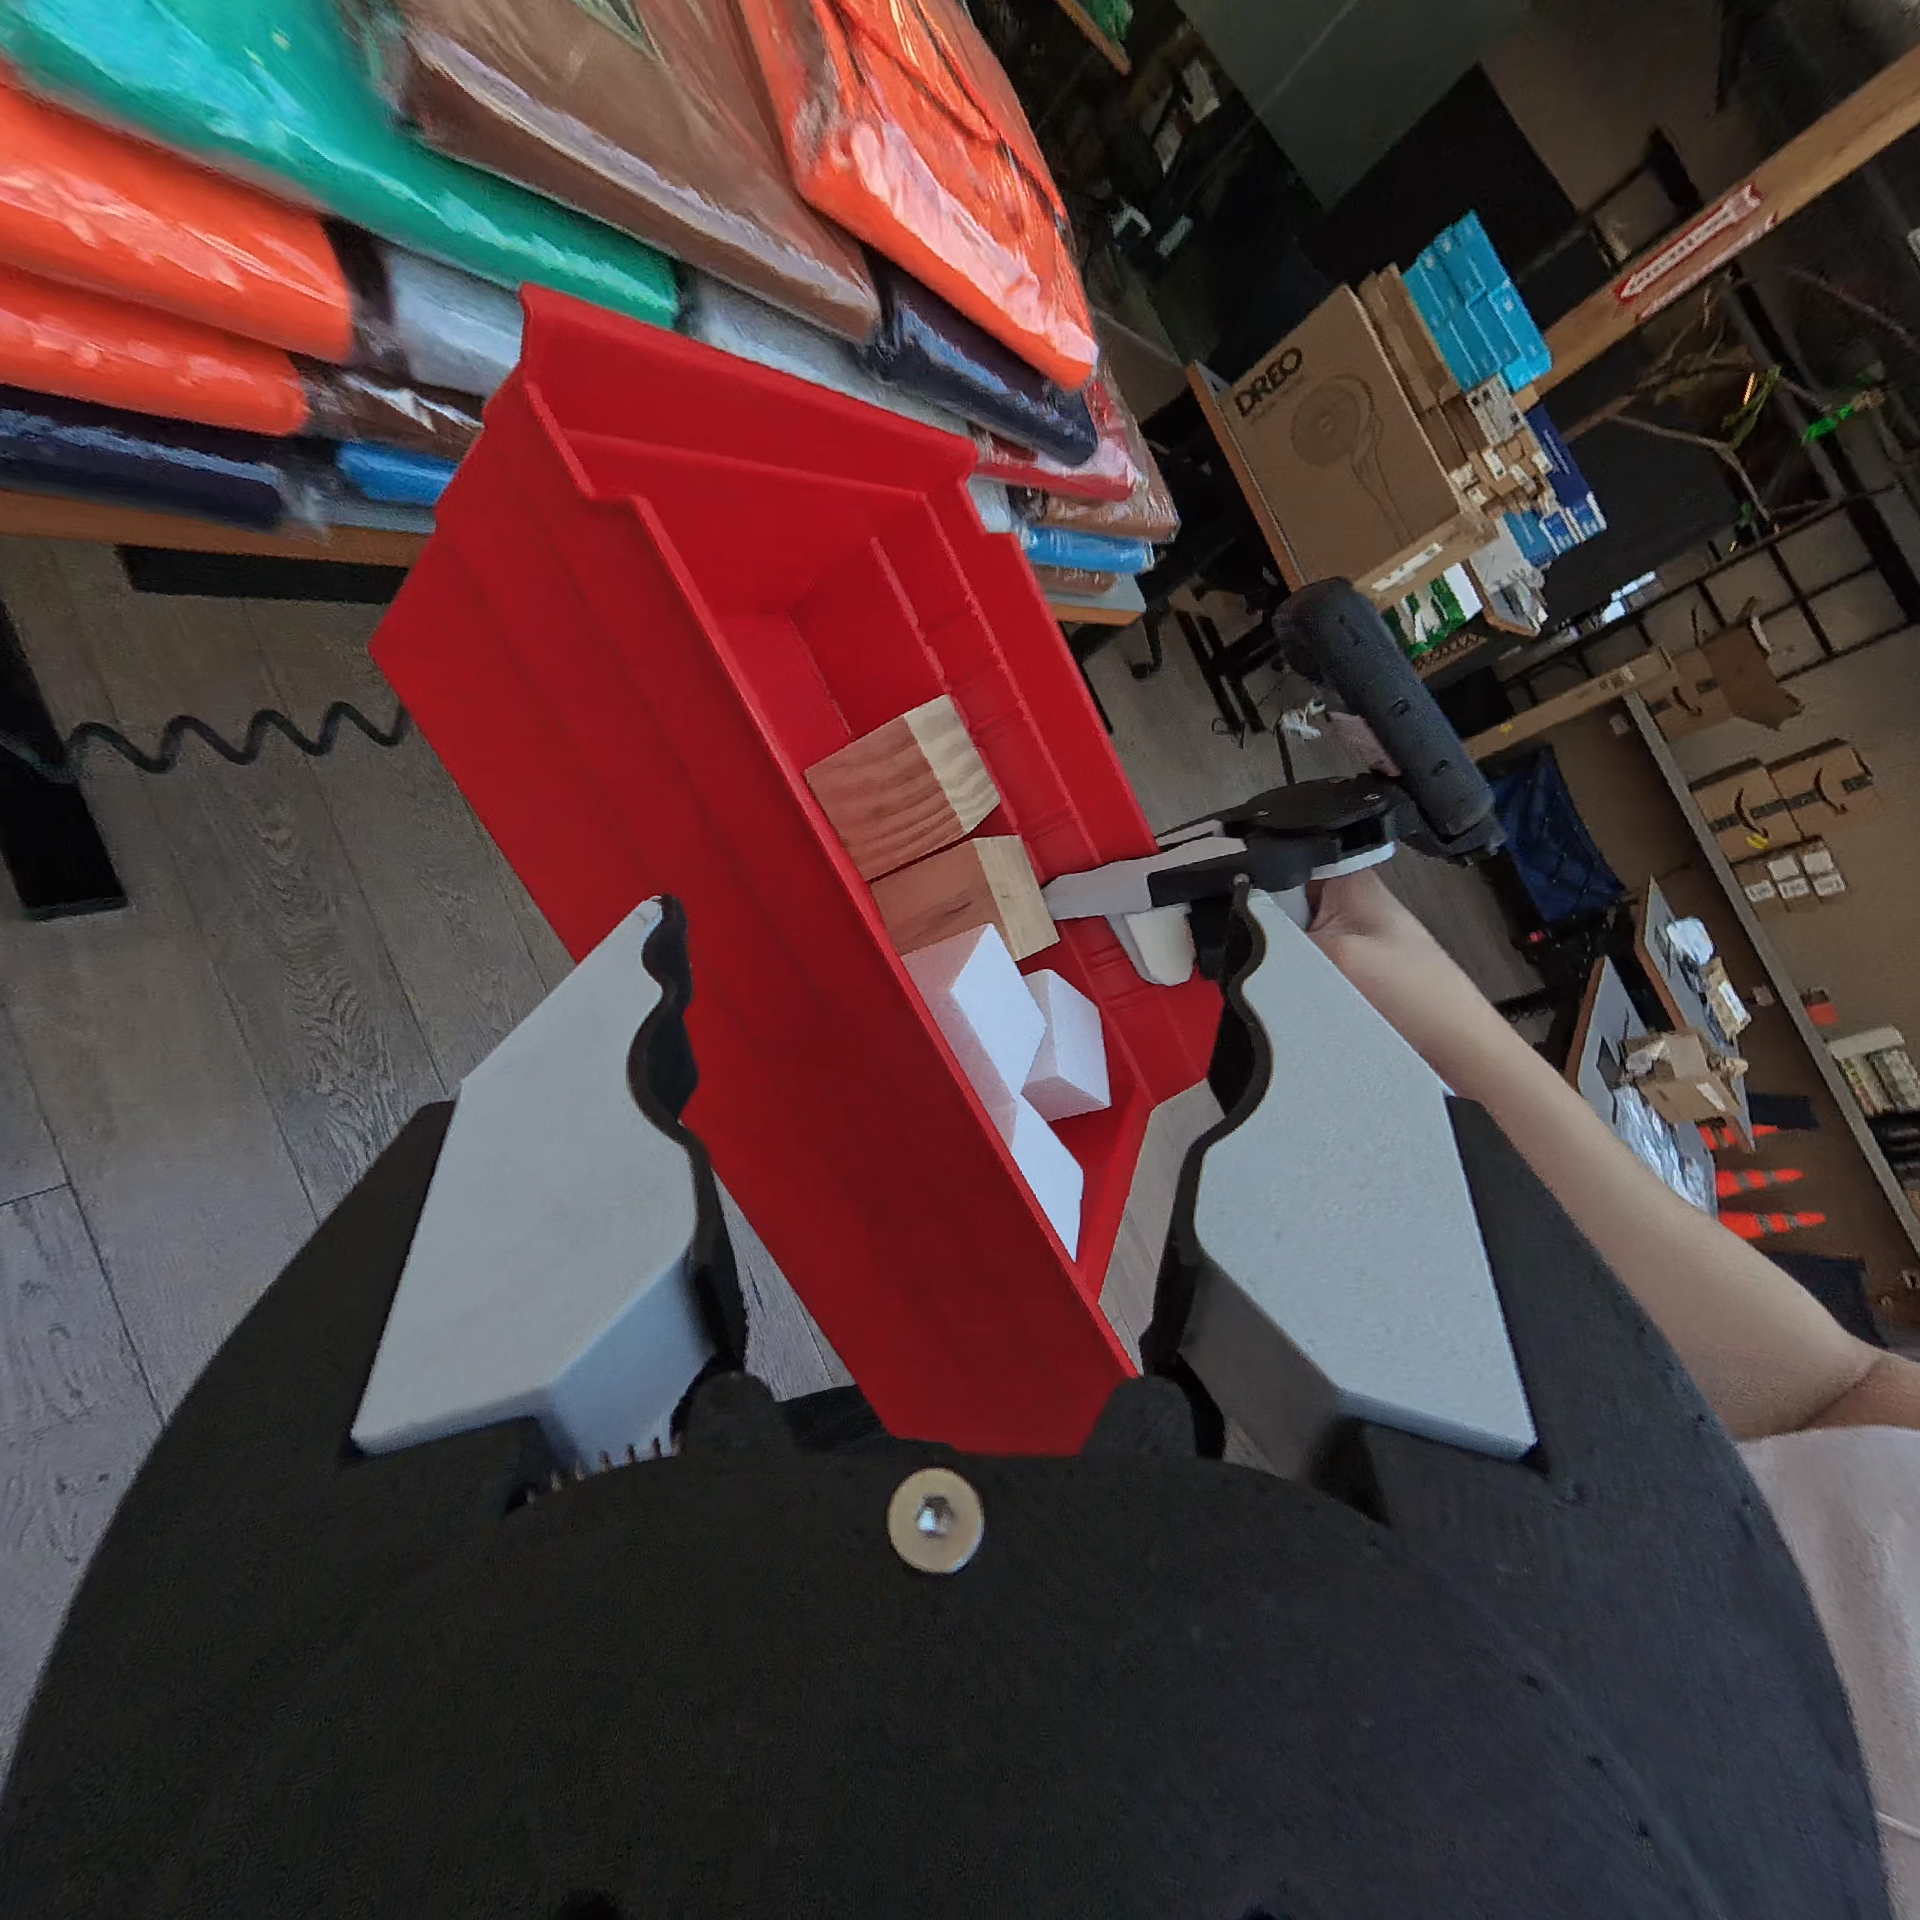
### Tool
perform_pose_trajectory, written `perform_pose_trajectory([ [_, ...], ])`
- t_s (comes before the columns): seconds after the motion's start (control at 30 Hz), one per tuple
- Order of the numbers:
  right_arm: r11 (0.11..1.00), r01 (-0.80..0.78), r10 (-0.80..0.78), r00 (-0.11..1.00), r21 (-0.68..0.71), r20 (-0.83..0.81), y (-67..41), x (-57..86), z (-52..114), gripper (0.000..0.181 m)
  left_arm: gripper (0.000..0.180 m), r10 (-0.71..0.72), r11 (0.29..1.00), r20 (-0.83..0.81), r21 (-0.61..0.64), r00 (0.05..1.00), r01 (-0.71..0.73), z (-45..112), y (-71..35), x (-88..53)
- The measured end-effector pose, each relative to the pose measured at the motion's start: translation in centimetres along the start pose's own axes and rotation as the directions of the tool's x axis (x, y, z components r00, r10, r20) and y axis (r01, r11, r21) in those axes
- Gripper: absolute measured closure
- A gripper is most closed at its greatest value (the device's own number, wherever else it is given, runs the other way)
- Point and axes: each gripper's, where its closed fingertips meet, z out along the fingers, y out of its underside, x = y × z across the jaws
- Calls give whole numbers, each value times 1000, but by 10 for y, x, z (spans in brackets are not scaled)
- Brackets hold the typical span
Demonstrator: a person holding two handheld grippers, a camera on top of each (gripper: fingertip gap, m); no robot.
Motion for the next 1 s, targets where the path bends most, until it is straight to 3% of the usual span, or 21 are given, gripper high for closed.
perform_pose_trajectory([
  [0.1, 995, -85, 88, 993, 43, -79, 38, 66, -62, 180, 79, 67, 986, 16, -157, 998, -64, 78, 37, 42],
  [0.2, 978, -189, 202, 966, 91, -159, 87, 127, -115, 180, 86, 158, 917, -8, -369, 987, -149, 154, 91, 80],
  [0.3, 955, -265, 293, 912, 132, -287, 140, 187, -153, 179, 129, 211, 802, -104, -550, 972, -233, 218, 143, 122],
  [0.4, 922, -354, 388, 849, 158, -359, 190, 236, -172, 179, 142, 275, 645, -147, -705, 950, -295, 275, 189, 143],
  [0.47, 894, -413, 448, 800, 176, -400, 220, 266, -180, 179, 159, 311, 556, -173, -765, 934, -327, 315, 211, 152],
  [0.5, 880, -439, 472, 775, 180, -420, 234, 281, -184, 179, 167, 340, 513, -196, -781, 920, -357, 335, 219, 156],
  [0.7, 753, -612, 650, 633, 241, -422, 287, 376, -207, 179, 170, 453, 229, -366, -833, 813, -503, 454, 265, 203],
  [0.9, 606, -715, 789, 489, 347, -371, 298, 484, -253, 179, 170, 536, -49, -576, -751, 617, -659, 588, 270, 273],
  [1.0, 530, -736, 846, 421, 422, -329, 298, 534, -283, 178, 169, 532, -140, -662, -684, 528, -716, 653, 264, 319],
])
